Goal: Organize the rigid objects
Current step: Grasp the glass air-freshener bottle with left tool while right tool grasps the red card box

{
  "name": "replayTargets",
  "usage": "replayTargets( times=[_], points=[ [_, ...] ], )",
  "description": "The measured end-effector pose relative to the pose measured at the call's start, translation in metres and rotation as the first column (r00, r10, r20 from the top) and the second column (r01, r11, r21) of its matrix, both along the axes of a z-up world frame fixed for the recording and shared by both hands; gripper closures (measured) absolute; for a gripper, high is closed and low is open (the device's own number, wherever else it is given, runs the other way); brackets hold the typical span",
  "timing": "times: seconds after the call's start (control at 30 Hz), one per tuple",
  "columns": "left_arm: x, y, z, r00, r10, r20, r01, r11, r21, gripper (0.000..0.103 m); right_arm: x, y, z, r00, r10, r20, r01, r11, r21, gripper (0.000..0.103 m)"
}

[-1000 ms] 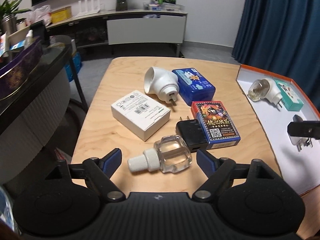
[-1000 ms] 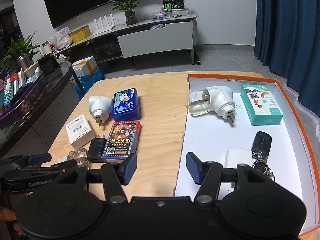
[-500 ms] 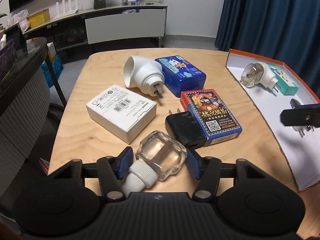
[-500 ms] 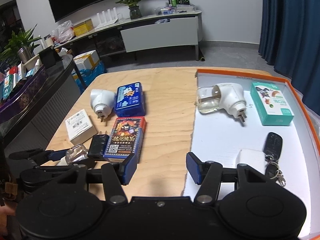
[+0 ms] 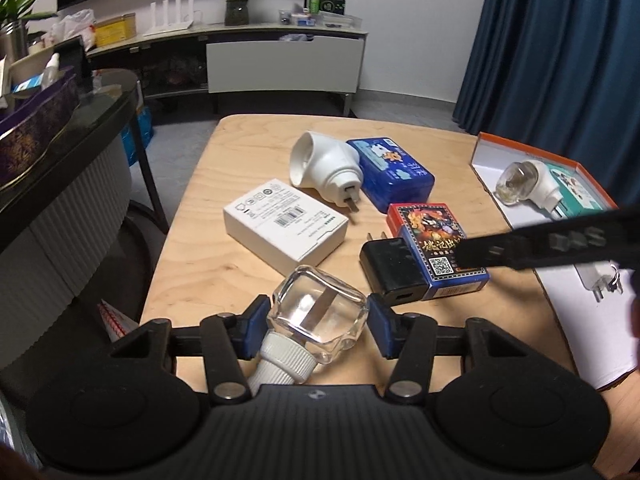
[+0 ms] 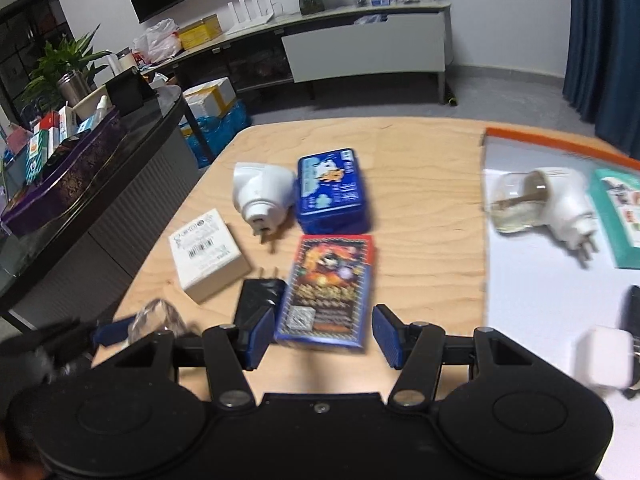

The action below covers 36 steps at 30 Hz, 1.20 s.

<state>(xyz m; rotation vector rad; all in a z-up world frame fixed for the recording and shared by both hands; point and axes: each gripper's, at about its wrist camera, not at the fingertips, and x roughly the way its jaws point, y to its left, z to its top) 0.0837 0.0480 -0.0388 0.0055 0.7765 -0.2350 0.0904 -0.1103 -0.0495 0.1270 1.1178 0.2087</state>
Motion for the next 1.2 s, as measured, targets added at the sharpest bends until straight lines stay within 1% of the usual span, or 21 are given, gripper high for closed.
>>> replayTargets(
  times=[0.2, 0.3, 0.33, 0.4, 0.43, 0.47, 0.5, 0.53, 0.57, 0.7, 0.83, 0.9, 0.97, 1.03, 1.07, 1.1, 1.2],
  points=[
    [0.000, 0.004, -0.001, 1.000, 0.014, -0.001, -0.014, 0.999, -0.032, 0.050, 0.027, 0.018, -0.020, 0.999, -0.034, -0.009, 0.033, 0.998, -0.047, 0.038],
    [0.001, 0.007, 0.000, 1.000, 0.019, 0.003, -0.019, 0.999, -0.050, 0.050, 0.034, 0.026, -0.023, 1.000, -0.007, 0.001, 0.007, 0.993, -0.116, 0.037],
    [0.001, 0.008, 0.000, 1.000, 0.022, 0.006, -0.021, 0.998, -0.052, 0.050, 0.035, 0.028, -0.023, 1.000, 0.009, -0.005, -0.010, 0.992, -0.128, 0.036],
    [0.001, 0.008, 0.001, 1.000, 0.026, 0.009, -0.025, 0.998, -0.057, 0.050, 0.033, 0.030, -0.024, 1.000, 0.031, -0.004, -0.031, 0.989, -0.146, 0.037],
    [0.001, 0.009, 0.000, 1.000, 0.027, 0.010, -0.027, 0.998, -0.058, 0.050, 0.032, 0.030, -0.024, 0.999, 0.036, 0.000, -0.035, 0.988, -0.153, 0.036],
    [0.001, 0.009, 0.000, 1.000, 0.029, 0.010, -0.028, 0.998, -0.059, 0.050, 0.032, 0.029, -0.025, 1.000, 0.022, -0.004, -0.023, 0.984, -0.174, 0.032],
    [0.001, 0.009, 0.000, 1.000, 0.029, 0.011, -0.028, 0.998, -0.060, 0.050, 0.032, 0.025, -0.027, 1.000, -0.002, -0.005, 0.001, 0.985, -0.173, 0.023],
    [0.000, 0.009, -0.001, 1.000, 0.028, 0.012, -0.027, 0.998, -0.060, 0.050, 0.032, 0.020, -0.029, 1.000, -0.027, -0.008, 0.025, 0.987, -0.160, 0.020],
    [0.000, 0.009, -0.001, 0.999, 0.029, 0.012, -0.028, 0.998, -0.061, 0.050, 0.032, 0.016, -0.030, 0.999, -0.040, -0.009, 0.038, 0.990, -0.139, 0.020],
    [0.002, 0.010, -0.002, 0.999, 0.041, 0.009, -0.040, 0.997, -0.067, 0.050, 0.034, 0.017, -0.031, 0.999, -0.037, -0.016, 0.034, 0.991, -0.132, 0.020],
    [0.001, 0.010, 0.000, 0.999, 0.047, 0.013, -0.046, 0.997, -0.069, 0.050, 0.036, 0.018, -0.034, 0.998, -0.061, -0.034, 0.058, 0.994, -0.092, 0.020],
    [-0.001, 0.011, 0.002, 0.999, 0.049, 0.017, -0.047, 0.996, -0.070, 0.050, 0.033, 0.015, -0.036, 0.998, -0.035, -0.050, 0.032, 0.998, -0.059, 0.020],
    [-0.002, 0.012, 0.002, 0.998, 0.051, 0.020, -0.050, 0.996, -0.069, 0.050, 0.029, 0.008, -0.036, 0.998, -0.035, -0.045, 0.033, 0.999, -0.038, 0.020],
    [-0.001, 0.012, 0.002, 0.998, 0.053, 0.020, -0.051, 0.996, -0.070, 0.050, 0.027, 0.000, -0.035, 0.996, -0.070, -0.060, 0.069, 0.997, -0.018, 0.022],
    [-0.001, 0.012, 0.002, 0.998, 0.053, 0.019, -0.051, 0.996, -0.069, 0.050, 0.026, -0.002, -0.033, 0.995, -0.079, -0.055, 0.078, 0.997, -0.026, 0.022],
    [-0.001, 0.011, 0.002, 0.999, 0.051, 0.019, -0.050, 0.996, -0.071, 0.050, 0.024, -0.003, -0.031, 0.996, -0.080, -0.043, 0.078, 0.996, -0.036, 0.032],
    [-0.001, 0.011, 0.002, 0.999, 0.050, 0.022, -0.048, 0.996, -0.070, 0.050, 0.022, 0.001, -0.026, 0.998, -0.062, -0.017, 0.060, 0.994, -0.095, 0.033]
  ],
)
